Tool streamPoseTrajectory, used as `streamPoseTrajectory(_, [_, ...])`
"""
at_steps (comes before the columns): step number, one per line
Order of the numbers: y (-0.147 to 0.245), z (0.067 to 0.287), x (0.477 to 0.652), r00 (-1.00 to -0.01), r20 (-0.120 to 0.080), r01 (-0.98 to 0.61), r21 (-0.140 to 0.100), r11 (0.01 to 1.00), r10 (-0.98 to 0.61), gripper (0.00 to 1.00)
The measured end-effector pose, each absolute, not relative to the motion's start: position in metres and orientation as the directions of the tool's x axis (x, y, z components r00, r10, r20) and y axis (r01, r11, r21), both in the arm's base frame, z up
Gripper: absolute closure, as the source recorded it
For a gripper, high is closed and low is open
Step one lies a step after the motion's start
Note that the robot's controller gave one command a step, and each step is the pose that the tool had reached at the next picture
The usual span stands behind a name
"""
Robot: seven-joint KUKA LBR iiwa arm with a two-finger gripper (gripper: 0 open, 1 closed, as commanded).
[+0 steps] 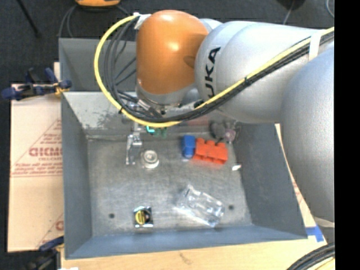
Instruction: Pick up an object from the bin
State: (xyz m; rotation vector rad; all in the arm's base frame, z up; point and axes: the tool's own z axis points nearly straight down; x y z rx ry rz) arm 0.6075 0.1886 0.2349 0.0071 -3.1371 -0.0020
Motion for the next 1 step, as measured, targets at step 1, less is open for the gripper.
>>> streamPoseTrajectory(1, [0.1001,0.0745,0.6021,-0.770,-0.009,-0.638,-0.002,0.770,-0.638,0.00])
